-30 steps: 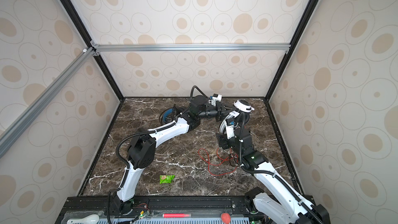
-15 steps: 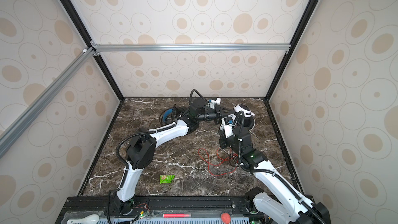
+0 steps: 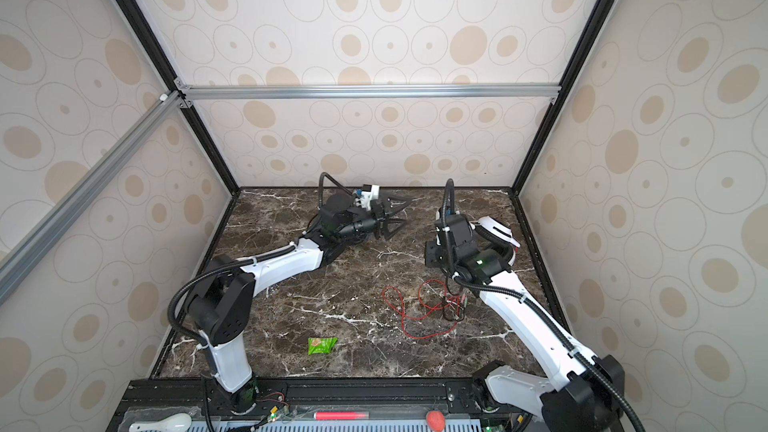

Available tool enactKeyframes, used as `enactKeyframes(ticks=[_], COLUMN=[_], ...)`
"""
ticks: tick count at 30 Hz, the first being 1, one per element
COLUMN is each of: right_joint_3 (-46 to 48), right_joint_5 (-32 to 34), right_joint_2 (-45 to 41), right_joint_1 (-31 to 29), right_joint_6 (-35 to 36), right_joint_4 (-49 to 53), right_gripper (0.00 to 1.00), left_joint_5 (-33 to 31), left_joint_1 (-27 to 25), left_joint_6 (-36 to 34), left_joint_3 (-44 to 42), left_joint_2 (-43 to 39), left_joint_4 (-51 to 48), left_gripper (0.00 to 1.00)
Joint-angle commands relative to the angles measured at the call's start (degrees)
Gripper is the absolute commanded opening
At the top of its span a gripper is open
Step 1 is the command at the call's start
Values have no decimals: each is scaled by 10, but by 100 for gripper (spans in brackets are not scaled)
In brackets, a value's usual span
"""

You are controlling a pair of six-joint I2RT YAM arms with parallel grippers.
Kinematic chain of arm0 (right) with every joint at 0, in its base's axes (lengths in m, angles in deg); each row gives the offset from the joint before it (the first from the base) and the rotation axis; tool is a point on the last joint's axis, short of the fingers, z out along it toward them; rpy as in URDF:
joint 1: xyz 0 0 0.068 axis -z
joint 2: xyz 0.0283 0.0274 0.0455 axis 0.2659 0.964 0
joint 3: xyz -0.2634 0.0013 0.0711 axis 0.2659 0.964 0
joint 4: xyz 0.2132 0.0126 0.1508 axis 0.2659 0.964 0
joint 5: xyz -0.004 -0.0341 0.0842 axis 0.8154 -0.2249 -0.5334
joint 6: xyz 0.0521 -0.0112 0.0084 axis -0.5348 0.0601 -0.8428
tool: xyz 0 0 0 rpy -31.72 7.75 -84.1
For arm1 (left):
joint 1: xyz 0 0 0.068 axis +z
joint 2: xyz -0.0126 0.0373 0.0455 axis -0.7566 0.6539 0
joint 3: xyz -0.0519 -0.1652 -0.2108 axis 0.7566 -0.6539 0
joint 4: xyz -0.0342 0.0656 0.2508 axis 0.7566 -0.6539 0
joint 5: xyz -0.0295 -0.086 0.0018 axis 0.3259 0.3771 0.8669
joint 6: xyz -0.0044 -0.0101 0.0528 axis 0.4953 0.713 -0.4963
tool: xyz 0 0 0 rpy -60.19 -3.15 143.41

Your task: Wrap the headphones

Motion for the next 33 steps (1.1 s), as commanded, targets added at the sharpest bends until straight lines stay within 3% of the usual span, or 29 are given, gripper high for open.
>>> enactKeyframes(ticks=[1,7,12,16,19,26,33], right_joint_3=[-58,-126,-146,-156,-162,-177,-200], right_joint_5=[26,4,-43,-70,-67,-71,-45], right_joint_2=[56,168,254,314,354,410,374], right_joint_1=[-3,-7,-8,-11,-12,-13,-12], right_joint_6=[-62,-145,-214,-245,-253,-243,-140], right_joint_4=[64,75,47,36,32,14,6], right_gripper=[0,1,4,5,9,38,62], left_joint_5=[-37,-73,-151,-197,-227,-275,-310], left_joint_1=[10,9,7,-7,-15,-44,-73], left_joint_6=[-122,-283,-388,-446,-451,-433,-425], left_joint_3=[-32,-34,-34,-38,-62,-122,-103], left_joint_2=[-70,-148,-201,-227,-240,-267,-223], left_joint_4=[-85,-250,-368,-432,-448,-423,-464], left_gripper=[98,98,98,98,98,98,98])
